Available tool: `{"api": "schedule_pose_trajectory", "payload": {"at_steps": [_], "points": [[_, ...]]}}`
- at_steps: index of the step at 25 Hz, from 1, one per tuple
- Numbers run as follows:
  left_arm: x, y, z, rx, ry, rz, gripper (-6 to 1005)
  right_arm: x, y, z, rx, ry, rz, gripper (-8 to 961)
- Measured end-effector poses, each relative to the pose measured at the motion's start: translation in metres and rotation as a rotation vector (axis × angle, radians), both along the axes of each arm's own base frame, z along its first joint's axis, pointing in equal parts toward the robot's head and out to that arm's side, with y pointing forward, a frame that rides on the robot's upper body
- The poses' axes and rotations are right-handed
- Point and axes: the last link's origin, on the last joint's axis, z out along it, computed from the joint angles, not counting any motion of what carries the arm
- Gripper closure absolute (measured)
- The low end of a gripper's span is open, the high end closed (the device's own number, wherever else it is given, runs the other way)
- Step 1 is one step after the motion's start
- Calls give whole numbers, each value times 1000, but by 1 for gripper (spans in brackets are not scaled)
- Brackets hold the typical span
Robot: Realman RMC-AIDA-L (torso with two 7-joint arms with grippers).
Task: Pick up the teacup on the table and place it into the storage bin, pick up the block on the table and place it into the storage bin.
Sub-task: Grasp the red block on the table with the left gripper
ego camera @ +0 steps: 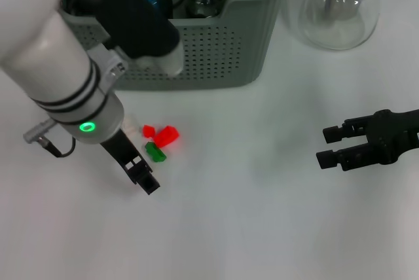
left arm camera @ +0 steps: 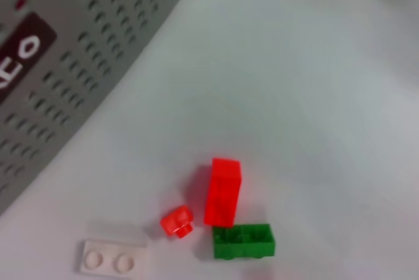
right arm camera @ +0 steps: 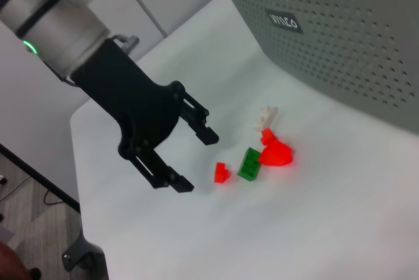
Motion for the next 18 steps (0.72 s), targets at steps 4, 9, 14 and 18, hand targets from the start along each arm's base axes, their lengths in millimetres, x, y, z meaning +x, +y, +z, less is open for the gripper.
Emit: {"api": "schedule_pose_trajectory", "payload": {"at_steps": [4,9,14,18], "points": [[-2,1,-9,-3,29,-1,212,0,0,0,3,-2,-1,128],[-5,4,-15,3,40,13,214,1,1,0,9,-5,-3,128],[-8,7,-17,13,47,17,216,1,1,0,9,-6,-4,128],[-11,8,-19,18,56,22,230,1,1,0,10,-7,-4,128]]}}
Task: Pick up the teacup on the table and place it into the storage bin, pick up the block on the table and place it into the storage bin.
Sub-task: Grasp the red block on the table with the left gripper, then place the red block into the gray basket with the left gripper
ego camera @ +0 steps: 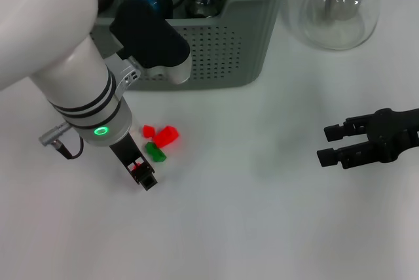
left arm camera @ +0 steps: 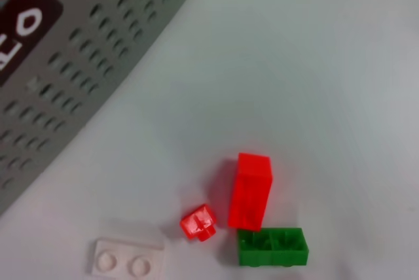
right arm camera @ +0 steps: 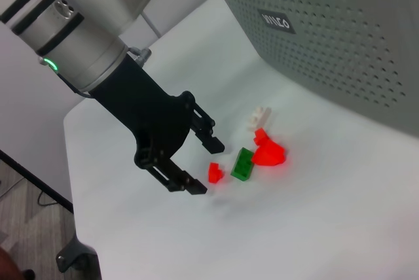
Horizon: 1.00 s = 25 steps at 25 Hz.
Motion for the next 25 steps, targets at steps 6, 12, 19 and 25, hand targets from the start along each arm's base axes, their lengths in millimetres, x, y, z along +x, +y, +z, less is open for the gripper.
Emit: {"api": "schedule_pose_trajectory", "payload": {"at_steps": [6,12,19,25], "points": [[-3,3,-3,3,14,-1,365,-1,1,0,3,-2,2,129],[-2,3,-3,2,16,-4,539,-1,1,0,3,-2,0,129],[-1,3,-2,-5,24,-5,758,-1,2,1,4,-3,1,129],[9,0,19,32,2,-15,801,0,2,2,6,-5,0,128]]}}
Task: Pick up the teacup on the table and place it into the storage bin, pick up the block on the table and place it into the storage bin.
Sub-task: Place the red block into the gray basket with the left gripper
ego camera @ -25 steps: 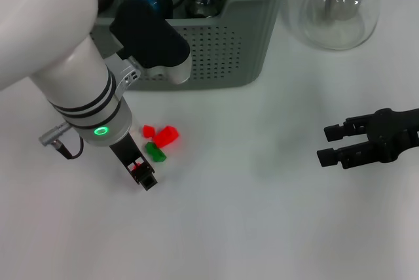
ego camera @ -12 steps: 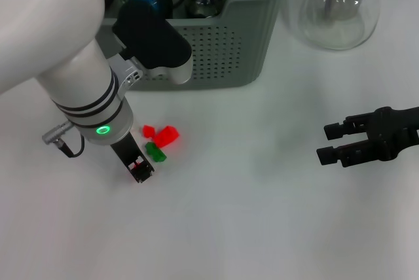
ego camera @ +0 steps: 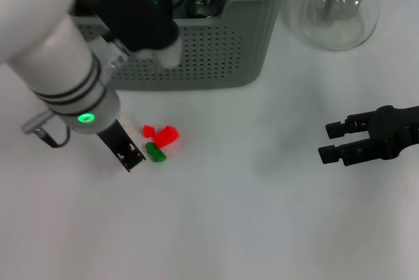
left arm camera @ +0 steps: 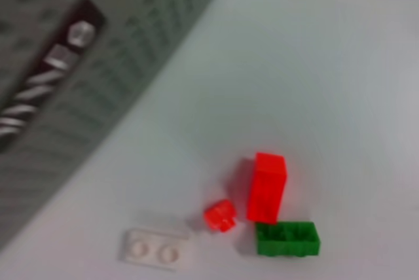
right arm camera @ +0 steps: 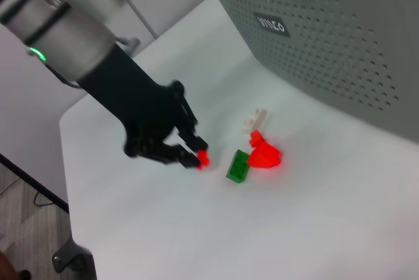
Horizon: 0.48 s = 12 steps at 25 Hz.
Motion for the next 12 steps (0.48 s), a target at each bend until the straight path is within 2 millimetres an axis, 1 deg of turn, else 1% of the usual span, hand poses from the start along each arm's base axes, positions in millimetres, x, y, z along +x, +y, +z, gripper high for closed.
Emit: {"api": "schedule_pose_trajectory", "payload": {"at_steps": [2,4,5,6,8,9,10,12], "points": [[6,-2,19,39,-33,-9,815,1,0,0,1,-1,-1,128],[17,-7,40,68,-113,-17,821,1,0,1,1,-2,-2,128],[24,-11,54,82,-174,-32,821,1,0,1,2,-1,-2,128],[30,-13,63,85,-235,-45,820,1,0,1,3,-2,-2,128],[52,-18,87,91,-408,-112,819,2,0,1,4,-2,-2,128],[58,-18,97,101,-466,-137,819,2,-1,1,5,-2,-1,128],[67,-16,111,124,-546,-184,818,2,-1,1,5,-2,0,128],[80,-9,130,171,-629,-253,817,2,-1,1,5,-2,0,128]]}}
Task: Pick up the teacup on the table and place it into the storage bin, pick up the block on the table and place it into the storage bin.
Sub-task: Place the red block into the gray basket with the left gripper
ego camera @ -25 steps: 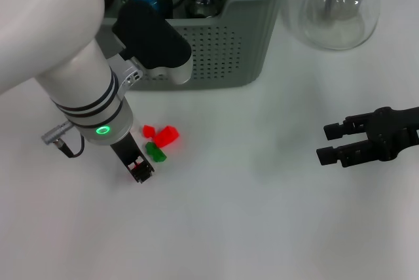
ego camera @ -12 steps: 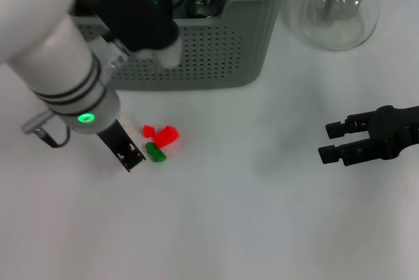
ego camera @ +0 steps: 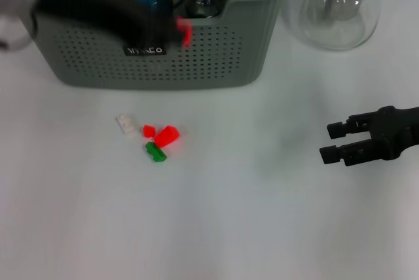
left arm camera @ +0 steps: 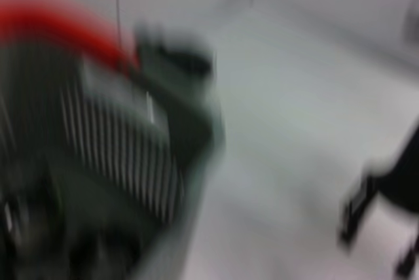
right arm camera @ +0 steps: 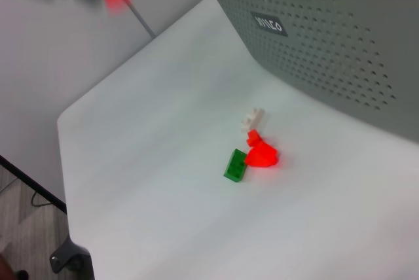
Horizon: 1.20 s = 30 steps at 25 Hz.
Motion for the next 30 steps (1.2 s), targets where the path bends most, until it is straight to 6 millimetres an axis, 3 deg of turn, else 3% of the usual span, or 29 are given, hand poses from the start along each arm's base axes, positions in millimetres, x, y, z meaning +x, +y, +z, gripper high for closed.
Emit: {"api": "schedule_pose_trajectory", "payload": {"at_steps": [3,7,8,10,15,19,30], "points": [[18,25,15,111,-36,-53,816,-1,0,-1,-5,0,-1,128],[23,71,13,230,57,8,813,-2,0,-1,-11,5,-1,129],[23,71,13,230,57,8,813,-2,0,-2,-11,4,-2,129],[17,108,0,277,146,102,812,-2,0,-3,-12,3,-2,129],[-1,151,-25,278,236,199,809,-3,0,-4,-12,1,0,129],[-17,167,-41,248,269,263,807,-3,0,-4,-15,-3,2,129],[-25,170,-48,248,284,284,801,-3,0,-4,-15,-5,1,128]]}}
